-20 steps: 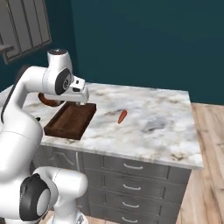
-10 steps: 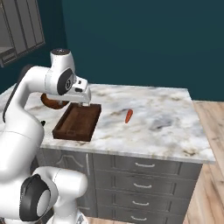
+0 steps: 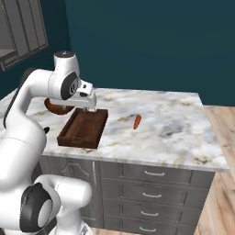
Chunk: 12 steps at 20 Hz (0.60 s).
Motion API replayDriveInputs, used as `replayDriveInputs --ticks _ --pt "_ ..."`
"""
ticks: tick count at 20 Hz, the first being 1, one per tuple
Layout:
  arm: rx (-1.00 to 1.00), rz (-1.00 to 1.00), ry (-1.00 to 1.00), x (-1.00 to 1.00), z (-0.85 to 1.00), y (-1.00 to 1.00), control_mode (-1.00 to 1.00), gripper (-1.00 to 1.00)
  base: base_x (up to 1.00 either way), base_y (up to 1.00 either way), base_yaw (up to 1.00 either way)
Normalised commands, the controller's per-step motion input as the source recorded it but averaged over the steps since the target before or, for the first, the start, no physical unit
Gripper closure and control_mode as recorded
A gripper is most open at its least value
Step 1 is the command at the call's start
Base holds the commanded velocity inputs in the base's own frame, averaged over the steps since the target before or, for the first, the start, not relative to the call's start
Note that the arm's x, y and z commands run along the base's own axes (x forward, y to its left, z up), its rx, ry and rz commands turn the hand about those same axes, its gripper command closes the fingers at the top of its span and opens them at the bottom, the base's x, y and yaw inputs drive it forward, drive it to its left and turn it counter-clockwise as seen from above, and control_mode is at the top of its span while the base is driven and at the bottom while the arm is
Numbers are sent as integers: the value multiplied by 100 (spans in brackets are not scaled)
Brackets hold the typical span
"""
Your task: Place the two vegetables and bowl onto the tray for setting up a vegetable dip station.
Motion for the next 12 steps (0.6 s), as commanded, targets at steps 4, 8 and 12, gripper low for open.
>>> replayDriveInputs --ticks 4,8,12 --pt "0 0 0 0 0 0 100 -100 25 -2 0" --pt "0 0 0 0 0 0 100 -100 43 -10 0" --pt "0 0 0 0 0 0 100 -100 49 -15 0"
